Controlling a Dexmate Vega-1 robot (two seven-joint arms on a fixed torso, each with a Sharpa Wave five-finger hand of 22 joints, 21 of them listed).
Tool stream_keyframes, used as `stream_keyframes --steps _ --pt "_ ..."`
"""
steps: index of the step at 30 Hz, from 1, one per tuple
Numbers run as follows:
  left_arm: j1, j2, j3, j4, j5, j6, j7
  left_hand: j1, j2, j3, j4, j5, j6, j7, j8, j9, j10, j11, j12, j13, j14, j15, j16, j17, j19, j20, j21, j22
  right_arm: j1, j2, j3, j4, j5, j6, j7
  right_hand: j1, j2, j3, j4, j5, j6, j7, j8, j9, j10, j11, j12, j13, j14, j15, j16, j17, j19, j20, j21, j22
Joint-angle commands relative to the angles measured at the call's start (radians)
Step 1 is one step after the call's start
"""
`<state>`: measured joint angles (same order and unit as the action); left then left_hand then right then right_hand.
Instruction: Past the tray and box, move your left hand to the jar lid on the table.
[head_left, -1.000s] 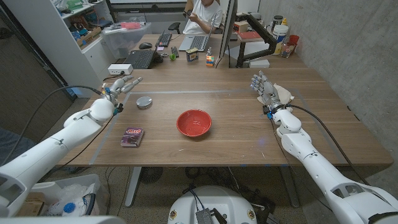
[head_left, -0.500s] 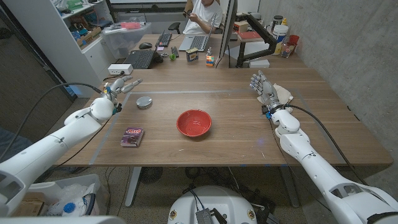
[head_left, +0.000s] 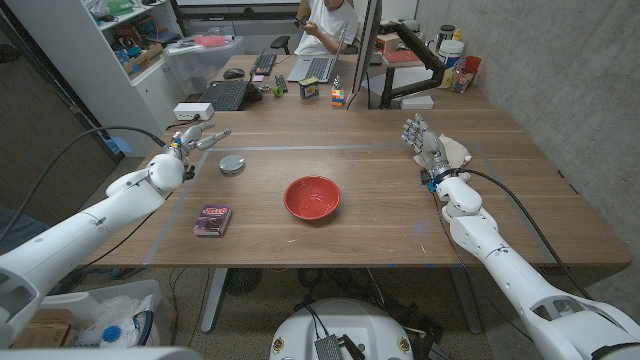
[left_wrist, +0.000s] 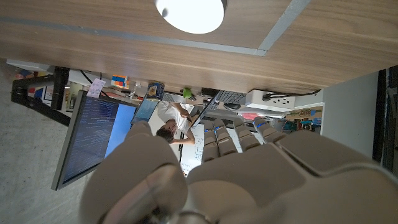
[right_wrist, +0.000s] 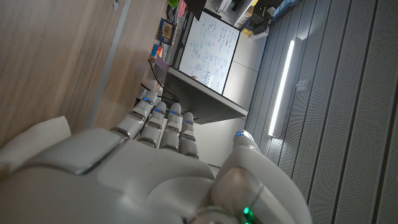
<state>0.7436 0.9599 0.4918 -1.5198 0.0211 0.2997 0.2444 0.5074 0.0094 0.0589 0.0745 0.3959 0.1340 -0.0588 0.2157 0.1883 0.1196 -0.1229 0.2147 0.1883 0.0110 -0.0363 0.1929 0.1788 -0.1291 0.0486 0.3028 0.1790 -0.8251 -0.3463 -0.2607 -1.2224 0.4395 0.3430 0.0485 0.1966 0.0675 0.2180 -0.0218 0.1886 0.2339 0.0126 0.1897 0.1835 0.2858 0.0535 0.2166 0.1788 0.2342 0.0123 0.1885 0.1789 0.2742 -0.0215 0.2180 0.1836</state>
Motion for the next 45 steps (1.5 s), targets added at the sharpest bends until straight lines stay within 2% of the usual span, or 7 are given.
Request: stream_keyframes --steps 1,15,34,45 --pt "-0.067 0.009 0.057 -0.004 0.084 0.064 -0.038 0.010 -0.001 -0.005 -0.002 0.004 0.004 -0.005 0.002 0.004 0.003 0.000 -0.002 0.006 0.008 -0.040 0.005 0.005 0.001 0.009 -0.002 0.004 -0.009 -0.002 0.005 -0.003 0.005 0.006 -0.009 -0.004 0.006 -0.003 -0.003 0.006 0.014 -0.001 0.008 0.005 0.010 0.001 -0.001 0.005 0.004 -0.001 0.000 0.005 0.008 0.002 -0.001 0.004" --pt "-0.140 -0.028 0.123 0.060 0.157 0.083 -0.081 0.014 0.001 -0.008 -0.003 0.007 -0.001 -0.005 -0.001 0.005 0.004 -0.002 -0.003 0.006 0.011 -0.018 0.005 0.007 0.003 0.022 -0.006 0.005 0.006 0.010 -0.002 0.025 0.003 0.017 -0.005 -0.004 0.007 -0.003 -0.003 0.006 0.014 -0.003 0.008 0.005 0.011 0.002 -0.001 0.005 0.003 0.000 0.000 0.005 0.003 0.008 -0.004 0.004" --pt "-0.220 -0.095 0.198 0.150 0.220 0.069 -0.118 0.018 0.002 -0.012 -0.003 0.009 0.001 -0.009 -0.001 0.005 0.005 -0.005 -0.004 0.007 0.012 -0.016 0.004 0.008 0.000 0.026 -0.013 0.006 -0.001 0.005 0.000 0.020 0.000 0.026 -0.011 -0.004 0.008 -0.003 -0.004 0.005 0.014 -0.003 0.007 0.005 0.011 0.003 -0.002 0.005 0.002 0.001 -0.001 0.005 0.003 0.009 -0.005 0.004" --pt "-0.250 -0.141 0.219 0.214 0.216 0.066 -0.119 0.019 0.003 -0.014 -0.003 0.010 0.002 -0.012 0.000 0.005 0.005 -0.008 -0.005 0.008 0.012 -0.018 0.004 0.009 -0.001 0.026 -0.016 0.007 0.025 0.011 0.000 0.059 0.006 0.038 0.009 -0.004 0.008 -0.003 -0.004 0.005 0.015 -0.004 0.007 0.005 0.011 0.002 -0.002 0.005 0.001 0.000 -0.002 0.005 0.003 0.009 -0.006 0.004"
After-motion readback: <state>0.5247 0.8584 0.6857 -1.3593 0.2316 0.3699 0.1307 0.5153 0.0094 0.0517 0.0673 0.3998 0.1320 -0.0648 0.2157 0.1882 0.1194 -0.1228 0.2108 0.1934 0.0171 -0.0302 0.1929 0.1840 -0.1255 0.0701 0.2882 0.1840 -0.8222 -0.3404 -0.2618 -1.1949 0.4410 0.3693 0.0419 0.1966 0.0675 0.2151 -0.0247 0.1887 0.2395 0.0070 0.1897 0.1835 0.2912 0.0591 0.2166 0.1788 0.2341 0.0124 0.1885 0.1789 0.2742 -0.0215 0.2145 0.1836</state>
